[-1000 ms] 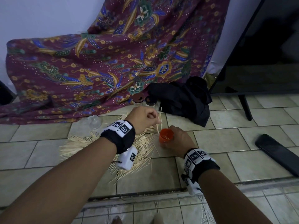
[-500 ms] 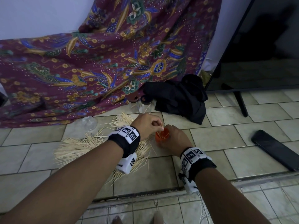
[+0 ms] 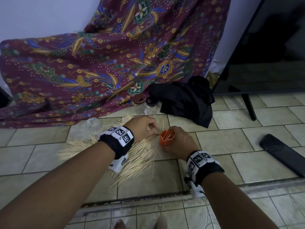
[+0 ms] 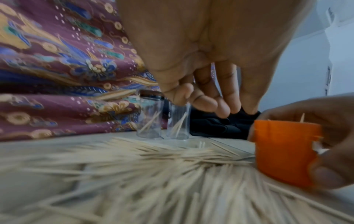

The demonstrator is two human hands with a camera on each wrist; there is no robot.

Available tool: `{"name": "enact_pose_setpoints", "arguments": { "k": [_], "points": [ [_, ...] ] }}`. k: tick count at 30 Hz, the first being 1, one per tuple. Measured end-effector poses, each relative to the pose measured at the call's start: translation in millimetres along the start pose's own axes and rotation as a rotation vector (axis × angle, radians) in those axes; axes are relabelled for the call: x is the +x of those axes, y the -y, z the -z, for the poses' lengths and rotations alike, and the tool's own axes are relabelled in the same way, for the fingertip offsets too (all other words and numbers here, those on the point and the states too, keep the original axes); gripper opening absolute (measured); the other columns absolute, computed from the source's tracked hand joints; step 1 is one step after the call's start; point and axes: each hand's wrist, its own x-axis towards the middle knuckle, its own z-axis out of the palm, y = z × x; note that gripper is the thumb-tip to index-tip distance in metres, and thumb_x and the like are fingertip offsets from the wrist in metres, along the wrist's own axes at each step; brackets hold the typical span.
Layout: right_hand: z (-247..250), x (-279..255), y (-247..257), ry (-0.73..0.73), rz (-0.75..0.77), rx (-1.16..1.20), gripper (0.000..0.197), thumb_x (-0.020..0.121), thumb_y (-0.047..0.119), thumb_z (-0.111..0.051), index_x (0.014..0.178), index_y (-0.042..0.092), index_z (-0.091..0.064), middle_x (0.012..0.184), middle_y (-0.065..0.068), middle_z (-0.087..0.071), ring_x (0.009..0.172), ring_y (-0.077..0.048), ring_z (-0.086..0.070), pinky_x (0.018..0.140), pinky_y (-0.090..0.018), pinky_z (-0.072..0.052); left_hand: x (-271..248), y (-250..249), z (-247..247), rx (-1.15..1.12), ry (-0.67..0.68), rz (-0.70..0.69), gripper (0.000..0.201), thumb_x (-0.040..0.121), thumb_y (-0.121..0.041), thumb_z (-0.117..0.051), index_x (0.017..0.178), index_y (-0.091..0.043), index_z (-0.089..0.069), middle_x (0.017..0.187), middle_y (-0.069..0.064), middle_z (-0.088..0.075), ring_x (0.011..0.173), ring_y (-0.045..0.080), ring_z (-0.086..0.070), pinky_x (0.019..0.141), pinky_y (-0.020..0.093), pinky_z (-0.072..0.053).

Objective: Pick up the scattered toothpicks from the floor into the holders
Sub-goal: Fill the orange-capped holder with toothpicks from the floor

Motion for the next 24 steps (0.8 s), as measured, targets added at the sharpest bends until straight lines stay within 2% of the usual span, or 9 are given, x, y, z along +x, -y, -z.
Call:
{"name": "enact_pose_setpoints", "arguments": {
  "k": [2, 4, 7, 10, 14, 21, 24],
  "points": [
    [1, 0, 0, -0.013, -0.001, 0.000, 0.062, 0.071, 0.057, -0.073, 0.118, 0.023, -0.050, 0.113, 0.005, -0.055, 0.100, -0.018, -0.058, 0.089, -0.041, -0.049, -4, 8, 4, 0.144, 0.142, 0.011, 0.043, 0.081, -0.052, -0.068, 0.117, -0.028, -0.060, 0.110, -0.009, -0.058, 0.101, 0.009, -0.055, 0.088, 0.029, -0.045],
    [2, 0, 0, -0.009, 0.003, -0.003, 0.060, 0.072, 0.055, -0.074, 0.116, 0.022, -0.050, 0.113, 0.005, -0.055, 0.099, -0.018, -0.058, 0.090, -0.041, -0.048, -10, 14, 1, 0.308, 0.303, 0.007, 0.072, 0.075, -0.065, -0.066, 0.134, -0.029, -0.047, 0.125, -0.004, -0.049, 0.114, 0.016, -0.050, 0.095, 0.035, -0.045],
    [3, 1, 0, 0.011, 0.016, 0.016, 0.055, 0.074, 0.049, -0.075, 0.115, 0.022, -0.051, 0.113, 0.004, -0.057, 0.099, -0.019, -0.059, 0.090, -0.040, -0.048, -15, 19, -9, 0.422, 0.355, -0.011, 0.087, 0.071, -0.068, -0.067, 0.142, -0.027, -0.039, 0.130, -0.001, -0.045, 0.118, 0.021, -0.048, 0.095, 0.038, -0.046],
    [2, 2, -1, 0.010, 0.031, 0.053, 0.052, 0.074, 0.049, -0.076, 0.113, 0.022, -0.053, 0.109, 0.004, -0.060, 0.096, -0.017, -0.060, 0.088, -0.038, -0.050, -16, 22, -15, 0.422, 0.327, 0.006, 0.077, 0.076, -0.059, -0.068, 0.140, -0.024, -0.043, 0.128, 0.000, -0.047, 0.116, 0.023, -0.050, 0.093, 0.039, -0.048],
    [1, 3, -3, 0.023, 0.028, 0.101, 0.055, 0.073, 0.049, -0.079, 0.114, 0.023, -0.053, 0.109, 0.005, -0.061, 0.097, -0.016, -0.060, 0.088, -0.036, -0.051, -14, 20, -14, 0.416, 0.316, 0.036, 0.049, 0.091, -0.035, -0.062, 0.136, -0.023, -0.050, 0.128, 0.004, -0.052, 0.115, 0.028, -0.054, 0.093, 0.040, -0.048],
    [-2, 5, -5, 0.018, 0.016, 0.140, 0.049, 0.070, 0.050, -0.080, 0.105, 0.031, -0.052, 0.103, 0.009, -0.062, 0.094, -0.013, -0.061, 0.084, -0.031, -0.052, -13, 18, -14, 0.409, 0.269, 0.068, 0.037, 0.094, -0.022, -0.054, 0.131, -0.026, -0.055, 0.122, 0.011, -0.061, 0.110, 0.033, -0.058, 0.091, 0.043, -0.050],
    [-3, 5, -4, 0.015, 0.027, 0.152, 0.049, 0.070, 0.049, -0.080, 0.106, 0.031, -0.052, 0.104, 0.009, -0.061, 0.094, -0.013, -0.061, 0.085, -0.032, -0.052, -11, 17, -14, 0.313, 0.231, 0.152, 0.041, 0.093, -0.019, -0.051, 0.133, -0.029, -0.053, 0.119, 0.013, -0.061, 0.107, 0.033, -0.058, 0.091, 0.041, -0.051]
  ]
}}
